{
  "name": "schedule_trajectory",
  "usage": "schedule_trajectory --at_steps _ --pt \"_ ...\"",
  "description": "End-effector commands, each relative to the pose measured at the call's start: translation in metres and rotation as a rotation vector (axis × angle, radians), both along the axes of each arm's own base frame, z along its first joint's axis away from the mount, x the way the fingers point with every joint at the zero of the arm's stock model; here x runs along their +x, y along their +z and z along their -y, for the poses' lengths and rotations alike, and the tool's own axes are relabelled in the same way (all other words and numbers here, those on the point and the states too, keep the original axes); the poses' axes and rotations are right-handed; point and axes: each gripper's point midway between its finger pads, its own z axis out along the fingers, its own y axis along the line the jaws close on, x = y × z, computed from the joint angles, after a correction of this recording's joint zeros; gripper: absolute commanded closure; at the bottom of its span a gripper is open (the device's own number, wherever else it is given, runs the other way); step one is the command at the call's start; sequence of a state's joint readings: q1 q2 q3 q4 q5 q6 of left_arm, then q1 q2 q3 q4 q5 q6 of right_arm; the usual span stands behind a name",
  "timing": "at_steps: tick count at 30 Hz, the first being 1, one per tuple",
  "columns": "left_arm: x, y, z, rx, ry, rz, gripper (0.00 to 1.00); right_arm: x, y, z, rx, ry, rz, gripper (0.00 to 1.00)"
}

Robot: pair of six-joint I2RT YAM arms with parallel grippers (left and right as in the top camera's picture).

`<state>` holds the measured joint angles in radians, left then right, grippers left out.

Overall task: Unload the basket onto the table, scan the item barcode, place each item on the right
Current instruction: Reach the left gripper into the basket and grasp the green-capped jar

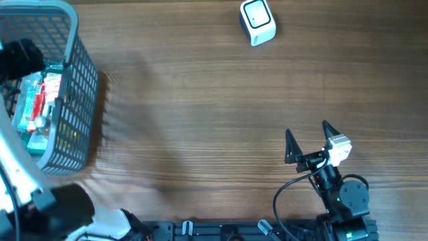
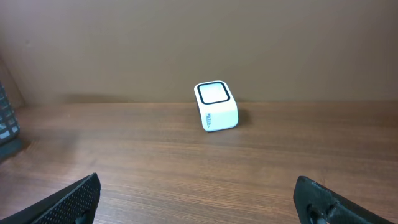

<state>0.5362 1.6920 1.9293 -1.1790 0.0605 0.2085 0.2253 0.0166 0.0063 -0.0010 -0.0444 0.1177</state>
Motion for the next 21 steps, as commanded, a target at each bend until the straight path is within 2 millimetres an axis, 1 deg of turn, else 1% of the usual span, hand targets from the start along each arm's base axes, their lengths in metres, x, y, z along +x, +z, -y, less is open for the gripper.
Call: schedule_trajectory --at_steps 1,2,5,6,7,8,9,13,17,21 --pt "0.010 -0.040 -0.008 -0.048 -0.015 -0.102 0.00 0.000 0.001 0.000 -0.011 0.003 0.007 0.00" --pt "0.012 -0.051 -0.010 -0.063 -0.016 -0.127 0.00 0.000 0.001 0.000 -0.011 0.003 0.007 0.00" --pt "0.018 -0.074 -0.012 -0.086 -0.034 -0.174 0.00 0.000 0.001 0.000 -0.011 0.003 0.007 0.00" --pt "0.020 -0.078 -0.012 -0.089 -0.054 -0.182 0.00 0.000 0.001 0.000 -0.011 0.003 0.007 0.00" --pt "0.022 -0.087 -0.010 -0.100 -0.086 -0.198 0.00 0.000 0.001 0.000 -0.010 0.003 0.007 0.00" --pt "0.026 -0.101 -0.008 -0.119 -0.120 -0.220 0.00 0.000 0.001 0.000 -0.011 0.003 0.007 0.00" --pt "0.027 -0.110 -0.008 -0.130 -0.134 -0.240 0.00 0.000 0.001 0.000 -0.011 0.003 0.007 0.01" --pt "0.029 -0.144 -0.009 -0.177 -0.135 -0.308 0.00 0.000 0.001 0.000 -0.011 0.003 0.007 0.00" --pt "0.030 -0.171 -0.010 -0.213 -0.135 -0.360 0.00 0.000 0.001 0.000 -0.011 0.004 0.007 0.00" --pt "0.031 -0.193 -0.010 -0.241 -0.136 -0.398 0.01 0.000 0.001 0.000 -0.011 0.003 0.007 0.00"
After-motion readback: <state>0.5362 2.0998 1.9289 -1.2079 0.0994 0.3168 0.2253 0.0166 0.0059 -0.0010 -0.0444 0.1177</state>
